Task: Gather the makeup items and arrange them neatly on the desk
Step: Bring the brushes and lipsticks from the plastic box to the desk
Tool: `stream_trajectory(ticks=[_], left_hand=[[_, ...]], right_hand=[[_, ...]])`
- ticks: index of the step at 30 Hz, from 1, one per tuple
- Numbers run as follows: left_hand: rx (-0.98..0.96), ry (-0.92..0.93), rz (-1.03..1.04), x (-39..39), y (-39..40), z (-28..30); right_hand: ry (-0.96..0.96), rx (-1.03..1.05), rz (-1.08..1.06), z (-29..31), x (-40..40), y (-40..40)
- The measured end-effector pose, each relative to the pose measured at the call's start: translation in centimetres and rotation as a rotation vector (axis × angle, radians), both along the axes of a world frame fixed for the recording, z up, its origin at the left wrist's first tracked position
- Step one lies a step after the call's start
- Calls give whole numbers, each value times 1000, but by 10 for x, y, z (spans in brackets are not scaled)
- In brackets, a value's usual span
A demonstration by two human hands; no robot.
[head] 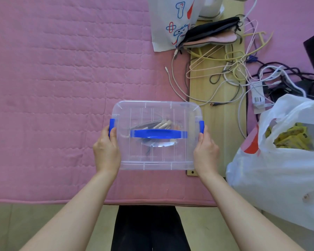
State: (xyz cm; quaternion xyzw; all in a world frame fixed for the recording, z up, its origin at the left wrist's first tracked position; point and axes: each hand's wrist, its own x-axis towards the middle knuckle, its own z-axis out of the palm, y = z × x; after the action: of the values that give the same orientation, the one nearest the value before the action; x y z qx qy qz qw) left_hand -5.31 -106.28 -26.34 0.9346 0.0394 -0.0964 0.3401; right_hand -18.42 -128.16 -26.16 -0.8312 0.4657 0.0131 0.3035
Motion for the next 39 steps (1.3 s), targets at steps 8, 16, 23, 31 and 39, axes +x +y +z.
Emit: stream_trajectory(ticks=[8, 16, 23, 31, 39], left_hand=[[24, 43, 52, 1, -4, 1], [-201, 252, 219, 4, 3, -5], [-476, 564, 401, 15, 7, -4], [-197, 324, 120, 13, 12, 9], [88, -60, -415, -3, 0, 11]], right_hand=[[24, -32, 16, -1, 0, -3], [-62, 170, -185, 8, 3, -6], [-78, 306, -252, 3, -3, -16], [-40, -18, 91, 30, 10, -8], [-24, -253, 501, 33, 24, 12]])
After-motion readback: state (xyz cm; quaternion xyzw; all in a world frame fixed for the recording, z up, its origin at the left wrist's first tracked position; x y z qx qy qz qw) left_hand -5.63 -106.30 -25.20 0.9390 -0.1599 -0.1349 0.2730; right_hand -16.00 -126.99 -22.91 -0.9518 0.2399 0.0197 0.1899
